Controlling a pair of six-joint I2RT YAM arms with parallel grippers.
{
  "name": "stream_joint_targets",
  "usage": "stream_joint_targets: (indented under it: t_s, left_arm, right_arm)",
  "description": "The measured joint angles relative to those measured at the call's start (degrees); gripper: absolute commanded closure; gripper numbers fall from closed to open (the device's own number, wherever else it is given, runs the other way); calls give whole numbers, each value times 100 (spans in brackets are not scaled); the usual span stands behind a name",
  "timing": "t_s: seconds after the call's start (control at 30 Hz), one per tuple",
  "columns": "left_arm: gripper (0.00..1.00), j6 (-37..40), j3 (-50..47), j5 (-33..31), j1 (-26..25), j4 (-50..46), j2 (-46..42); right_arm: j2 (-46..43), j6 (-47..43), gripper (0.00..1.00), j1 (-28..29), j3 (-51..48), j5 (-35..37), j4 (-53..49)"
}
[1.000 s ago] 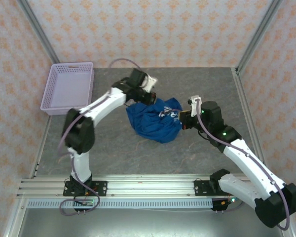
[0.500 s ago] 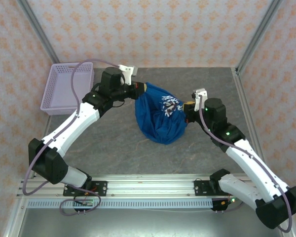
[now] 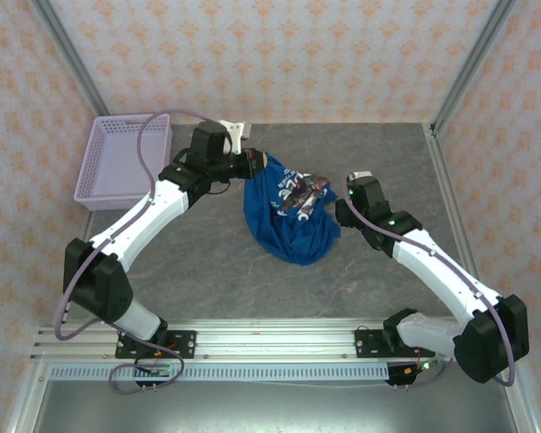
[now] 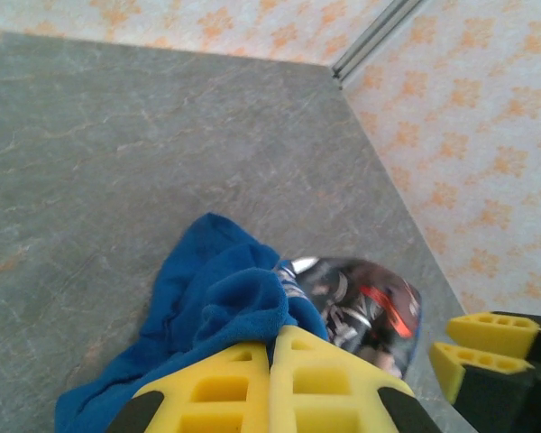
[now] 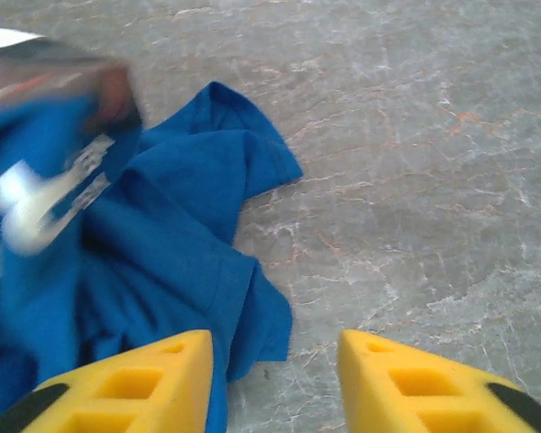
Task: Fold the inside-out t-shirt
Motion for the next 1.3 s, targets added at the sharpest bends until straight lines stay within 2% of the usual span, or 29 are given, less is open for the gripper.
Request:
stream_joint_targets:
  t_s: [0.23, 0.37, 0.5, 0.57, 0.67, 0.7, 0.77, 0.9, 1.1, 1.3]
  left_arm:
    - [100, 2, 35, -2, 0, -20, 240]
    - [100, 4, 96, -2, 0, -44, 240]
    - [100, 7, 114, -2, -2, -44, 238]
    - [100, 11, 114, -2, -2, -55, 238]
    - [100, 28, 114, -9, -2, -57, 238]
    - [100, 46, 114, -26, -2, -59, 238]
    - [100, 70, 114, -101, -2, -61, 238]
    - [100, 184, 114, -479, -2, -94, 238]
    - [100, 470, 214, -1425, 4, -155, 487]
    - [100, 682, 892, -2055, 55, -334, 1274]
  right_arm:
    - [-509, -157, 47, 774, -472, -680, 385]
    - [-131, -24, 44, 872, -557, -951, 896]
    - [437, 188, 46, 863, -535, -973, 1449]
    - [811, 297, 51, 844, -450, -977, 1650]
    - [1235, 415, 83, 798, -354, -1012, 1891]
    - [1320, 472, 91, 791, -332, -1043, 1950]
    - [1355, 577, 100, 765, -280, -1137, 1991]
    - [975, 957, 100, 535, -116, -1626, 2100]
    - [-149, 1899, 100, -114, -39, -2706, 2754]
    - [-317, 2638, 100, -192, 243, -3445, 3556]
